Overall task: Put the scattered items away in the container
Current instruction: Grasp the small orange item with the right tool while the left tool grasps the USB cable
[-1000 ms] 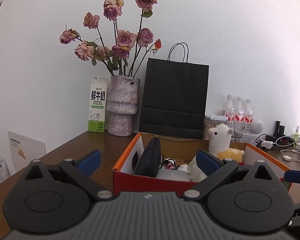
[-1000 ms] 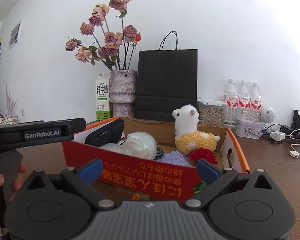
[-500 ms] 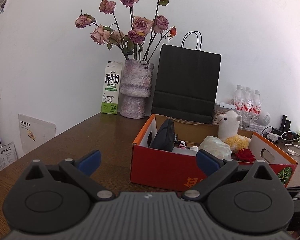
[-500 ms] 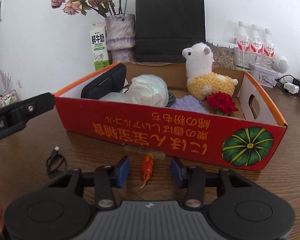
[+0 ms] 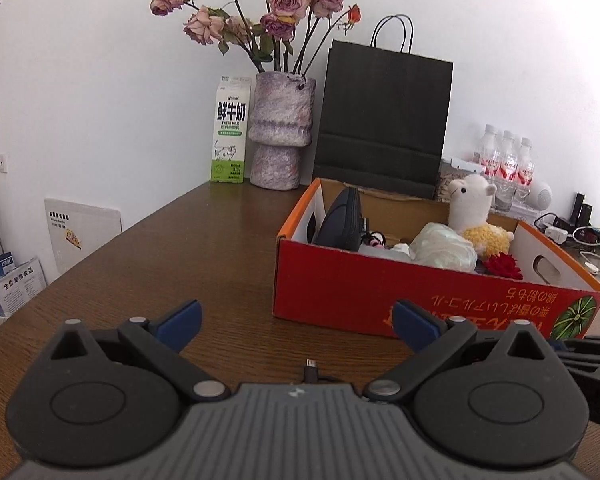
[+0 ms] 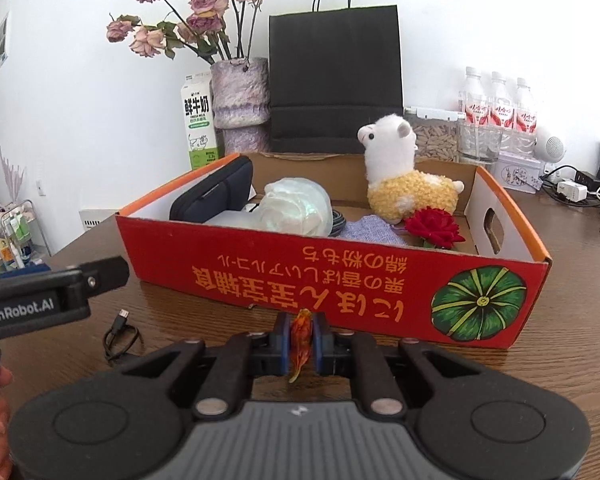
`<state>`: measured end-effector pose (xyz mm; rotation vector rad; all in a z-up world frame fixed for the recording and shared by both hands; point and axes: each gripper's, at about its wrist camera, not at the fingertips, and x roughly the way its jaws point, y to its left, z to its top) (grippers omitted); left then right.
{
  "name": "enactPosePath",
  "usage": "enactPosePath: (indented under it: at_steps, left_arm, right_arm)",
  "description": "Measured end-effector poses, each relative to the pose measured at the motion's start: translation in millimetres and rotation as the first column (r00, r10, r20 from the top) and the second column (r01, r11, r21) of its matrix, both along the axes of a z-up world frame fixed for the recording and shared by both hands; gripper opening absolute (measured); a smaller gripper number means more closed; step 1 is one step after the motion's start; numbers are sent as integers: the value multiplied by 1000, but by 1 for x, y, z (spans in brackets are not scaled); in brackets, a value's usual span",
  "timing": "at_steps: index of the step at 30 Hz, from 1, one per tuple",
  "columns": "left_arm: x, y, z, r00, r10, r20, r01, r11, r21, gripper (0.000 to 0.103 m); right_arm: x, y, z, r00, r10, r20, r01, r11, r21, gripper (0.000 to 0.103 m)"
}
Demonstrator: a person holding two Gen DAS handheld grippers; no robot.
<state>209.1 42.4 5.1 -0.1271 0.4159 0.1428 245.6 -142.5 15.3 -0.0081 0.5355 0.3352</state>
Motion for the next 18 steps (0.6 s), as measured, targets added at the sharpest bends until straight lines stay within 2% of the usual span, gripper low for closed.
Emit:
enactPosePath:
  at_steps: [5,12,14,18]
  left_arm:
    - [10,-6,-9,989,-40,-141,40,999,0,103]
    - [18,-13,-16,969,-39,-244,39,999,-2,102]
    - [19,-13,-15,963,-43,-268,41,999,-11,97]
    - [20,-15,-13,960,-34,-279,34,999,-4,80]
  right_arm:
    - [-6,-9,4,999,-10,43,9,1000,10,11]
    - [-9,-20,3,999,8,32,-9,1000,24,11]
    - [-12,-21,3,999,23,29,-24,999,23,11]
    - [-18,-22,2,999,42,32,-43,999,17,11]
